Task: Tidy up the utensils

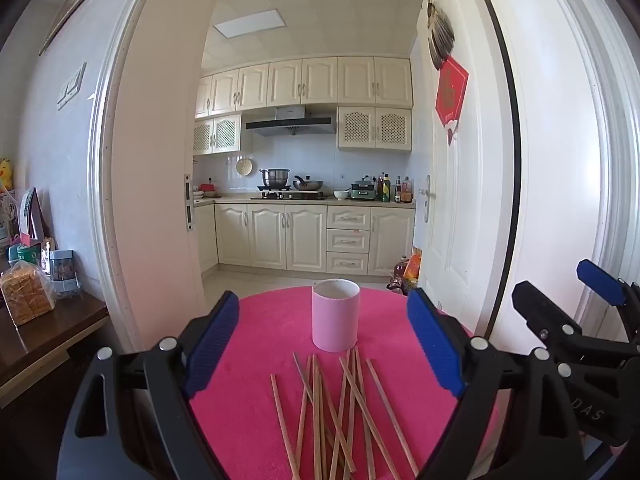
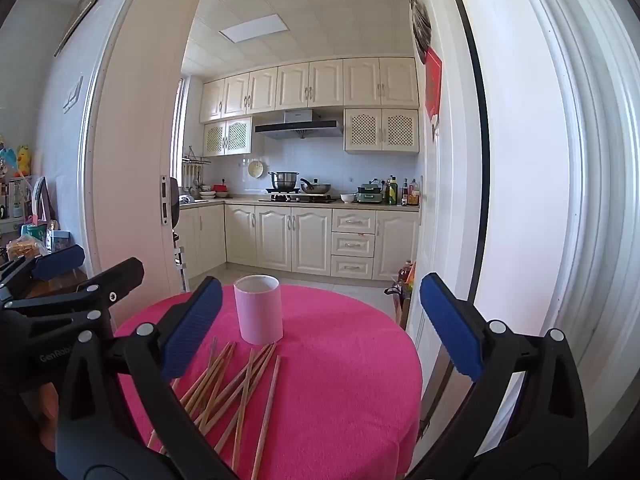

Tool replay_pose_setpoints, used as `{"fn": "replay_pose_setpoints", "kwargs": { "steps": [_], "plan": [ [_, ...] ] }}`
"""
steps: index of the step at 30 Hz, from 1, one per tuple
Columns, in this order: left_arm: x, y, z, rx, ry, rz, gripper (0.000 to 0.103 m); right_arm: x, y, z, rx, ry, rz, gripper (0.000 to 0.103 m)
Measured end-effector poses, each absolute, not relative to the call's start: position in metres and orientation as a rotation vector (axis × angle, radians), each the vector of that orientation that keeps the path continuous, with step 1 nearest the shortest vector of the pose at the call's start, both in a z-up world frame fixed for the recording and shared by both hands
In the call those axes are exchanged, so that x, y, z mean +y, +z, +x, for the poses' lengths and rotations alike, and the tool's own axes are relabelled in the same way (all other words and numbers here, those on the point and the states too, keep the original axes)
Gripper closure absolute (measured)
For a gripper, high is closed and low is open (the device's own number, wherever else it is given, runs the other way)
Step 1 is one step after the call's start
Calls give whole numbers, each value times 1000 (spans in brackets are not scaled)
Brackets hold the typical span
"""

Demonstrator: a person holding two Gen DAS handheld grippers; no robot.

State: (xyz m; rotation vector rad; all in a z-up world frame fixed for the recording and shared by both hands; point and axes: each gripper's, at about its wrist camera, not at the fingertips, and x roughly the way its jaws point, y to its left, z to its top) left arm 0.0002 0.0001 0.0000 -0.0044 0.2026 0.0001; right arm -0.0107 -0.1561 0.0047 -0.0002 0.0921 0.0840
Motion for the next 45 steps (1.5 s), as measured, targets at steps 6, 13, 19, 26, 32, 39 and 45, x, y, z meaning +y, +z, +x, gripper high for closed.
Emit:
{"fn": "replay_pose_setpoints", "kwargs": {
  "steps": [6,13,19,26,32,39,45],
  "plan": [
    [0,0,0,200,1,-1,19,-156,4,-10,95,85,-2,6],
    [0,0,0,201,-1,0,19,-158,4,-13,91,83,-3,6],
    [-3,0,1,198,0,1,19,-159,2,-12,91,82,-2,6],
    [-3,0,1,199,1,2,19,-163,1,-12,92,83,-1,6],
    [-4,-1,-2,201,0,3,19,-163,2,-12,95,83,1,6],
    [-6,1,-1,200,-1,3,19,-163,1,-12,97,83,2,6],
    [-6,0,-2,201,-1,3,19,-164,0,-13,97,81,2,6]
  ]
}}
